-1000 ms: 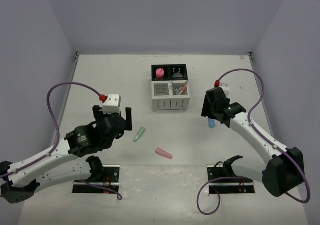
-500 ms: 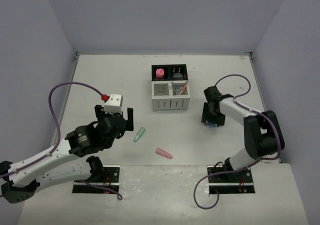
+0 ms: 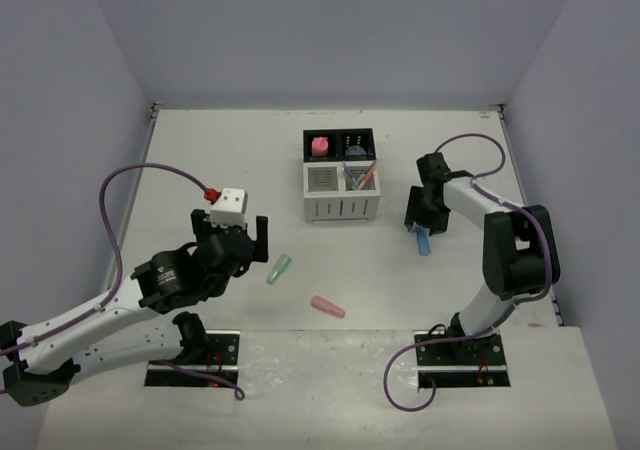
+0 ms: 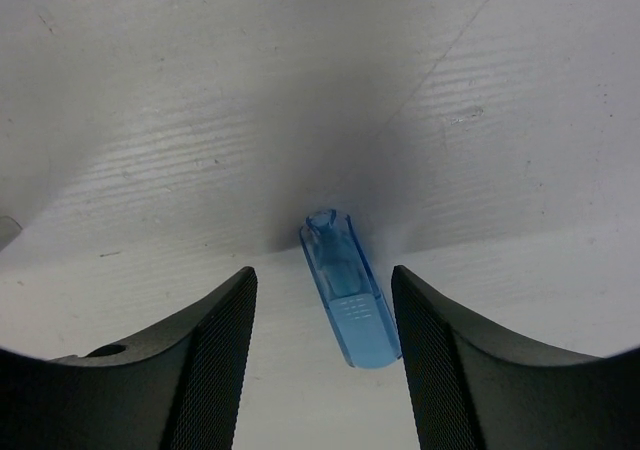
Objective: Sort the stationery into containers
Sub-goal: Move the stationery to the center of the board.
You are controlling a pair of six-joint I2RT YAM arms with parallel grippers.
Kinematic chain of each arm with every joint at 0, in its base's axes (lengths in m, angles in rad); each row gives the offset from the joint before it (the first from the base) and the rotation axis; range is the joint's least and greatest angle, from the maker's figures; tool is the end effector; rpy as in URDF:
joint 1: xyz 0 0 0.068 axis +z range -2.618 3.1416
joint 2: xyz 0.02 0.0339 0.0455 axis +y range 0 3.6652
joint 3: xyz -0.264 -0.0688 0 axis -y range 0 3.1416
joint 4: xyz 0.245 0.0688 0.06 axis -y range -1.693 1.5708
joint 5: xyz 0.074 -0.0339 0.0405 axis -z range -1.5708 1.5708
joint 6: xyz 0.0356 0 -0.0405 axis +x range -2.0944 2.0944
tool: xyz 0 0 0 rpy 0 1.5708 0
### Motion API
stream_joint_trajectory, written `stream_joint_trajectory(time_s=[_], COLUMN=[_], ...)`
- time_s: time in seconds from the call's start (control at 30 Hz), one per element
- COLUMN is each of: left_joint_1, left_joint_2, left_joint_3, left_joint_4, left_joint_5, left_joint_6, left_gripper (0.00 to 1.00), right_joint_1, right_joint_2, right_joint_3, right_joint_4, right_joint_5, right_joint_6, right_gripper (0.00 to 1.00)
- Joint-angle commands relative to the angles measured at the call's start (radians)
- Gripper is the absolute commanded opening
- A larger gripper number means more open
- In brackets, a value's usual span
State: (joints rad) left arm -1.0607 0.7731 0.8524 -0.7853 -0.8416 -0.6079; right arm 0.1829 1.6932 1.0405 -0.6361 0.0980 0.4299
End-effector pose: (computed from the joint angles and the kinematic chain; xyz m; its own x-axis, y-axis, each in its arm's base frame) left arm 0.0939 -0.1135 0.3137 -0.4339 -0.0039 -0.9010 0.0689 0.9969 -0.0375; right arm 0.3092 0.0536 0.1693 -0.9228 0.2511 -0.2921 0.2534 0.9669 0.0306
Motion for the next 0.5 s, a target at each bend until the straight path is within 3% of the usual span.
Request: stream_joint_trajectory(time_s=[0.0,0.47], left_joint_1=[0.005,0.005], left_joint_2=[-0.003,-0.042], left_joint_3=[-0.007,-0.007], left_joint_4=[0.032,0.031], left_joint_5=[-0.007,-0.004], left_joint_6=[0.022,0.02], left_gripper=[1.0,1.0], right_joint_1=[-0.002,-0.007], right_joint_2=[0.005,0.126], right_joint_3=[0.026,0.176], right_joint_4=[-0.05,-0.179], right_joint_5=[-0.025,-0.021], right_joint_6=[-0.027,-0.062], right_gripper=[0.58,0.53])
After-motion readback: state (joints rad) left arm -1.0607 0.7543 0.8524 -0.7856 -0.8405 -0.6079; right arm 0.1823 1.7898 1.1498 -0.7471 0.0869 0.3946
